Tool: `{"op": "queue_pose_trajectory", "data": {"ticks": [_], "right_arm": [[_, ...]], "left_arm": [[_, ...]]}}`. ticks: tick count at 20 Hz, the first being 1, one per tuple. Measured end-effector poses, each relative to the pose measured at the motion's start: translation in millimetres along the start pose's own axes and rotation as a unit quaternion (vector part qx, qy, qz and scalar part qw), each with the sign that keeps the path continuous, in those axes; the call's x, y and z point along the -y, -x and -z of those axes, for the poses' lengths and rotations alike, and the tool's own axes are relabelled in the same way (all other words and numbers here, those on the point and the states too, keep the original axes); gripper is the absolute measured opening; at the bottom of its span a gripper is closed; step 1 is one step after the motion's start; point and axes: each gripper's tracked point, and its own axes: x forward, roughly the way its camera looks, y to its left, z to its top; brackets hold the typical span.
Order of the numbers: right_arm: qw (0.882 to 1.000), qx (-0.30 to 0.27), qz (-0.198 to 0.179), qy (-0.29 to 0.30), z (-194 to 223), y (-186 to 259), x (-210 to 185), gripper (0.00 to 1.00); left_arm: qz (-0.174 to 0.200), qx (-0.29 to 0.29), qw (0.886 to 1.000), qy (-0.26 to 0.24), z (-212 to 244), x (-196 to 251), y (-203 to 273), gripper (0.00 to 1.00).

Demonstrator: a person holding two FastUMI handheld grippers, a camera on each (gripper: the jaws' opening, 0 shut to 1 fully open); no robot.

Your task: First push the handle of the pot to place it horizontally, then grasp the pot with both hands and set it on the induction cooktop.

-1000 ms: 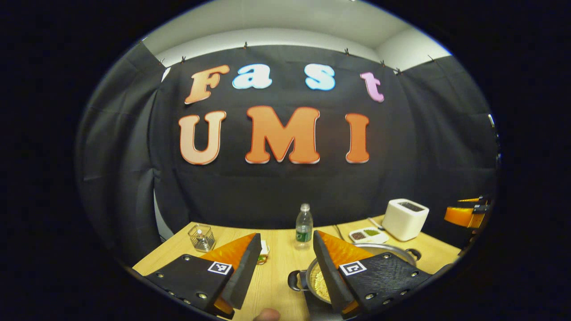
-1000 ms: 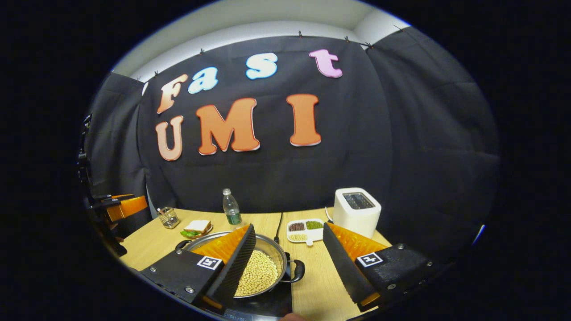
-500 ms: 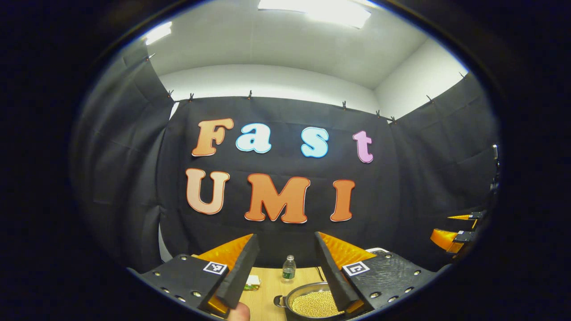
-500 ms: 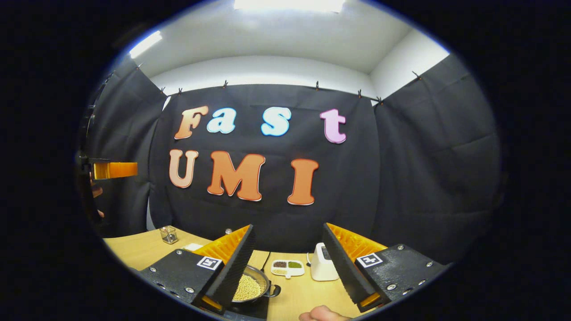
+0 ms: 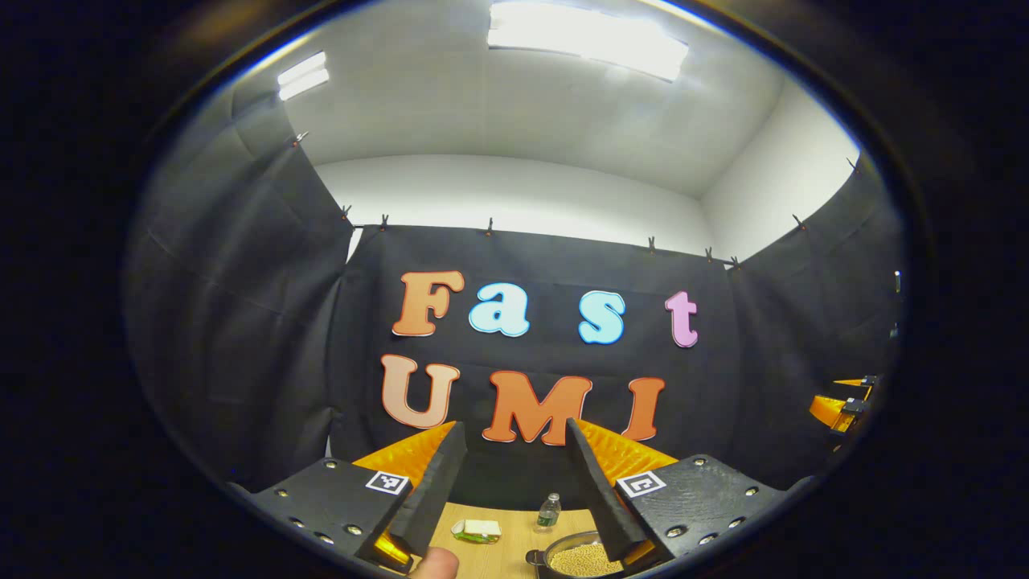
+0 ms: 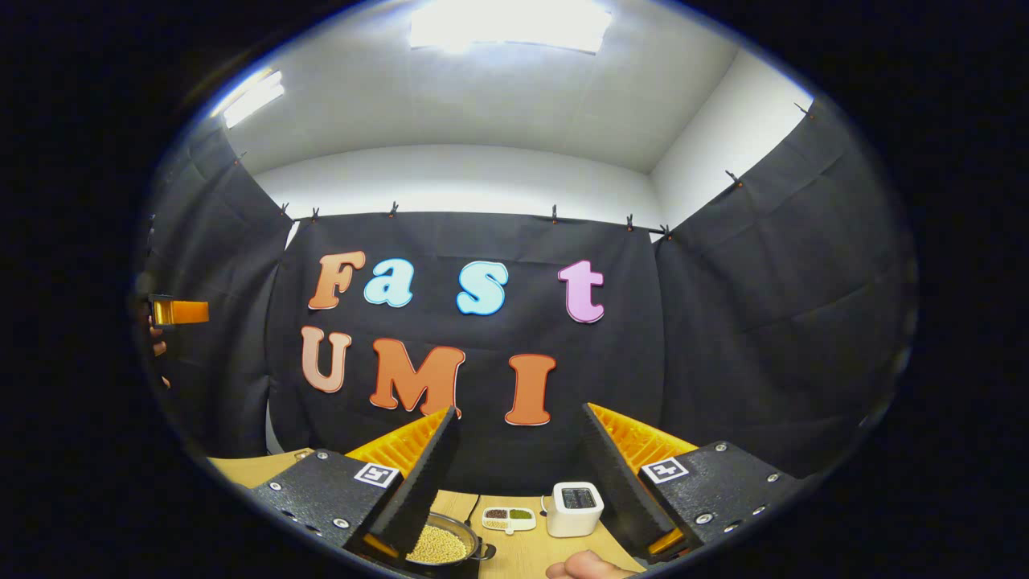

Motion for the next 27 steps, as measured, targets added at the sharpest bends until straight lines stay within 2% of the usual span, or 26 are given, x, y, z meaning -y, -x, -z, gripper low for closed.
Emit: {"op": "queue_pose_trajectory", "data": {"ticks": [2,6,7,8,10,11,12,17,19,21,24,27], "right_arm": [[1.0,0.005,-0.006,0.003,-2,-2,-1,0.94],[1.0,0.013,-0.018,0.023,-9,-6,-16,0.94],[0.999,0.017,-0.019,0.027,-13,-6,-19,0.99],[0.999,0.025,-0.019,0.03,-16,-7,-23,0.94],[0.999,0.032,-0.014,0.037,-17,-11,-25,0.95],[0.999,0.034,-0.015,0.037,-16,-11,-27,0.99],[0.999,0.037,-0.016,0.032,-18,-12,-30,0.95],[0.998,0.043,-0.033,0.018,-17,-18,-41,0.95],[0.999,0.035,-0.033,0.025,-9,-21,-42,0.93],[0.999,0.031,-0.038,0.022,-5,-25,-47,0.95],[0.998,0.026,-0.051,0.016,0,-26,-55,0.98],[0.998,0.027,-0.055,0.015,-1,-28,-57,0.95]], "left_arm": [[-0.025,0.01,1.0,-0.01,-10,-29,4,0.77],[-0.056,0.019,0.998,-0.035,-11,-56,8,0.77],[-0.061,0.019,0.997,-0.045,-9,-60,9,0.77],[-0.064,0.017,0.997,-0.05,-6,-62,9,0.8],[-0.07,0.01,0.996,-0.063,4,-66,9,0.77],[-0.075,0.006,0.995,-0.072,9,-67,7,0.78],[-0.078,0.004,0.994,-0.078,13,-70,6,0.78],[-0.075,0.014,0.992,-0.105,30,-71,6,0.78],[-0.06,0.002,0.995,-0.078,41,-60,9,0.78],[-0.045,0.001,0.997,-0.063,40,-52,12,0.79],[-0.049,0.024,0.996,-0.077,31,-56,17,0.77],[-0.063,0.043,0.993,-0.09,25,-64,17,0.77]]}}
